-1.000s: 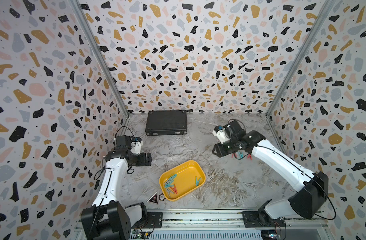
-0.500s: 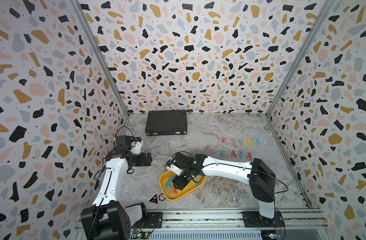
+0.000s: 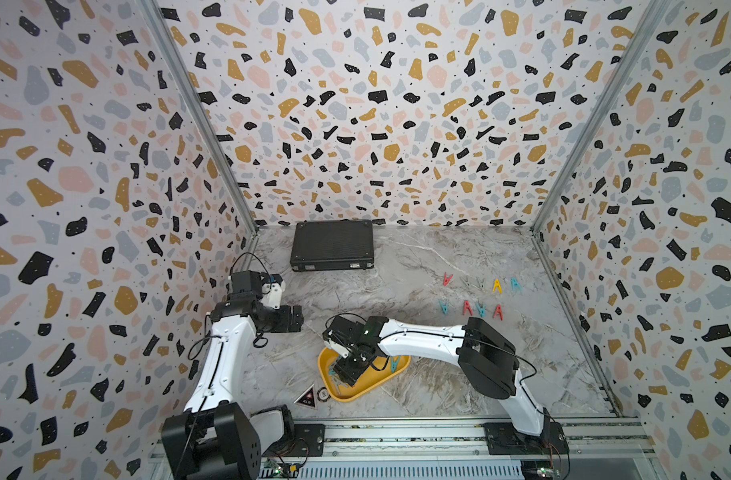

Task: Take the clothespins out of the storage box
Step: Pick up the clothespin from the storage box.

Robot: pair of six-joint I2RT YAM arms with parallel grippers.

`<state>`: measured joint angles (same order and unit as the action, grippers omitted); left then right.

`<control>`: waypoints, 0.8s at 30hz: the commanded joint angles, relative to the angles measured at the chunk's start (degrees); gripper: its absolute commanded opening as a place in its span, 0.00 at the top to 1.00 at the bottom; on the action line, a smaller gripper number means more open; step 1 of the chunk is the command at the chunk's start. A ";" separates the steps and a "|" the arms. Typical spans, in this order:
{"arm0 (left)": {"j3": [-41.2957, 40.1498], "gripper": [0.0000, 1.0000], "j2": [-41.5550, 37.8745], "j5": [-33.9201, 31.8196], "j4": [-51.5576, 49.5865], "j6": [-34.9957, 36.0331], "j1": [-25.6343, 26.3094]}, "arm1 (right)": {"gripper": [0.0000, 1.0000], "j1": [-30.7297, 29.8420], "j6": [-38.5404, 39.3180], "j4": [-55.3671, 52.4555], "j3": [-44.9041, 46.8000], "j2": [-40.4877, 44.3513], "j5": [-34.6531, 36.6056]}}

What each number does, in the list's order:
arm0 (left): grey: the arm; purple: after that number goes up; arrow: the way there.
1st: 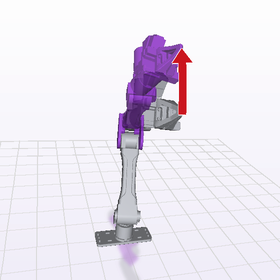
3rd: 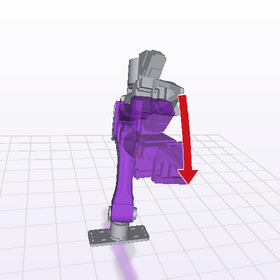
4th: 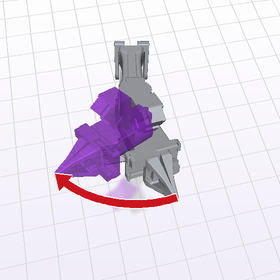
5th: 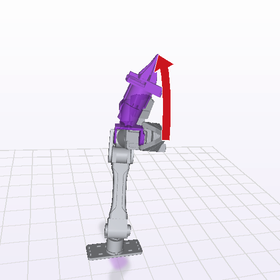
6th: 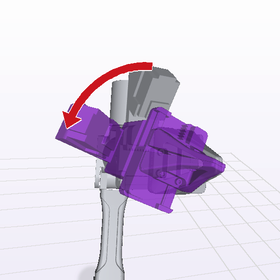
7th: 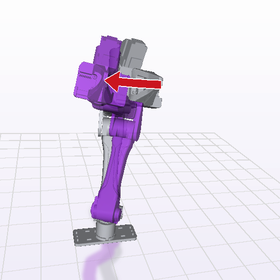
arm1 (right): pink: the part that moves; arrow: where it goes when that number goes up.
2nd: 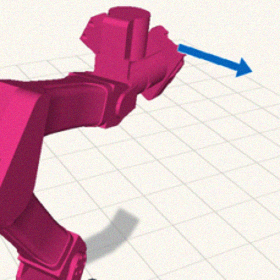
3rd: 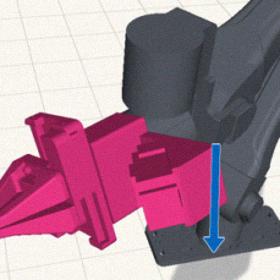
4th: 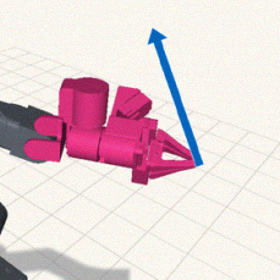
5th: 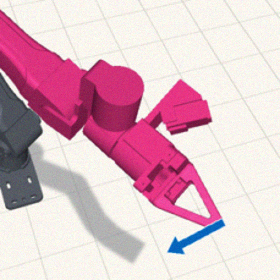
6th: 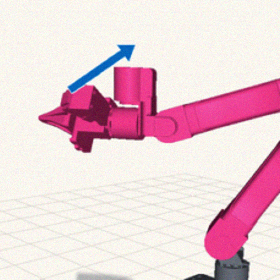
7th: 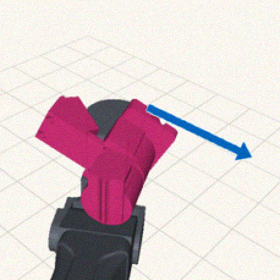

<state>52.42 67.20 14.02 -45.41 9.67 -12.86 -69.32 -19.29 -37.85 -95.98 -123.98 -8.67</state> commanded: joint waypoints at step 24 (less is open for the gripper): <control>0.66 0.00 -0.63 -0.31 0.15 0.14 -0.29 | 0.75 4.19 -0.95 -4.28 3.42 6.80 10.90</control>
<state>52.42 67.20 13.98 -45.41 9.67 -12.86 -64.69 -20.38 -40.27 -93.17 -121.97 1.13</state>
